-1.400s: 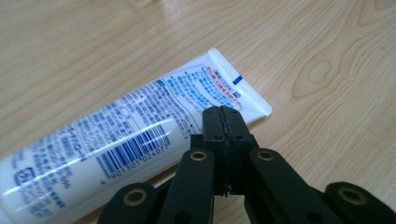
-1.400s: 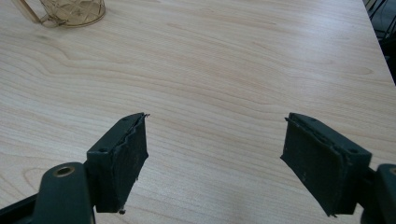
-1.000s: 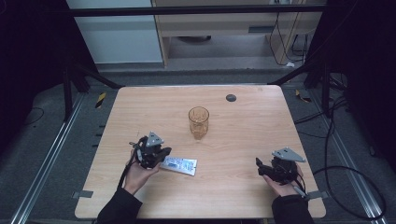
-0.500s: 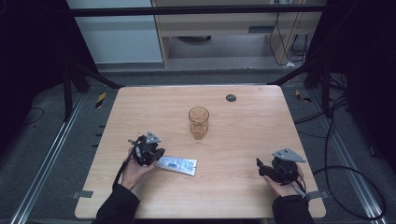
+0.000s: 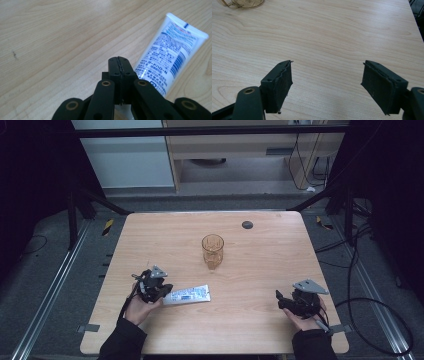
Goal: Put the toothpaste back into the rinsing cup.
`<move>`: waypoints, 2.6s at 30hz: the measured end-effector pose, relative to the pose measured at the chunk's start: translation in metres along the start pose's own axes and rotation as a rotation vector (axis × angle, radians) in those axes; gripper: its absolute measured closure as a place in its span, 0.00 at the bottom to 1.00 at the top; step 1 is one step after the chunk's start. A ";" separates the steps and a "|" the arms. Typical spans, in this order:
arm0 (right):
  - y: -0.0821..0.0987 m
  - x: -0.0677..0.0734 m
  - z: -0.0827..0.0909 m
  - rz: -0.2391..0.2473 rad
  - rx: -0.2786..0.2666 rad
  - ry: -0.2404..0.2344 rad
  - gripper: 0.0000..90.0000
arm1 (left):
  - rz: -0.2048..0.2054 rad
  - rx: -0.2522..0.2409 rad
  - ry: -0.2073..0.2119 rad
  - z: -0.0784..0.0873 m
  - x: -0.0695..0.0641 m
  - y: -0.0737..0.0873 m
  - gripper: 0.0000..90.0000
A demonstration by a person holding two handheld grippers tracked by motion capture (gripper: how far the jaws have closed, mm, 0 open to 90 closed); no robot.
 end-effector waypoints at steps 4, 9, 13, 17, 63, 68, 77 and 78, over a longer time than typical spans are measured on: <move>0.000 0.000 0.000 -0.010 0.002 -0.003 0.26 | -0.003 0.006 0.008 0.003 -0.004 0.006 0.99; 0.001 -0.001 0.001 -0.007 0.004 -0.004 0.26 | -0.008 0.016 0.017 0.007 -0.011 0.011 0.99; 0.001 -0.002 0.001 -0.008 0.006 -0.003 0.26 | -0.010 0.020 0.022 0.008 -0.016 0.013 0.99; 0.002 -0.002 0.001 -0.007 0.009 -0.003 0.26 | -0.018 0.034 0.019 0.006 -0.018 0.015 0.99; 0.003 -0.003 -0.002 -0.017 0.022 -0.010 0.25 | -0.149 0.081 0.073 0.019 -0.041 -0.057 0.48; 0.003 -0.004 -0.001 -0.018 0.022 -0.008 0.25 | -0.159 0.105 0.081 0.012 -0.045 -0.057 0.47; 0.004 -0.003 -0.003 -0.011 0.030 -0.012 0.25 | -0.175 0.162 0.083 -0.002 -0.049 -0.053 0.47; 0.004 -0.003 -0.003 -0.011 0.030 -0.012 0.25 | -0.177 0.166 0.084 -0.003 -0.050 -0.053 0.47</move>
Point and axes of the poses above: each handheld gripper's, and its own axes: z roughly backward along the jaws, y roughly out of its underside, x roughly to its left, the point moved 9 cm from there along -z, roughly forward along the jaws, and after that the axes turned 1 degree about z, right-handed, at the moved point
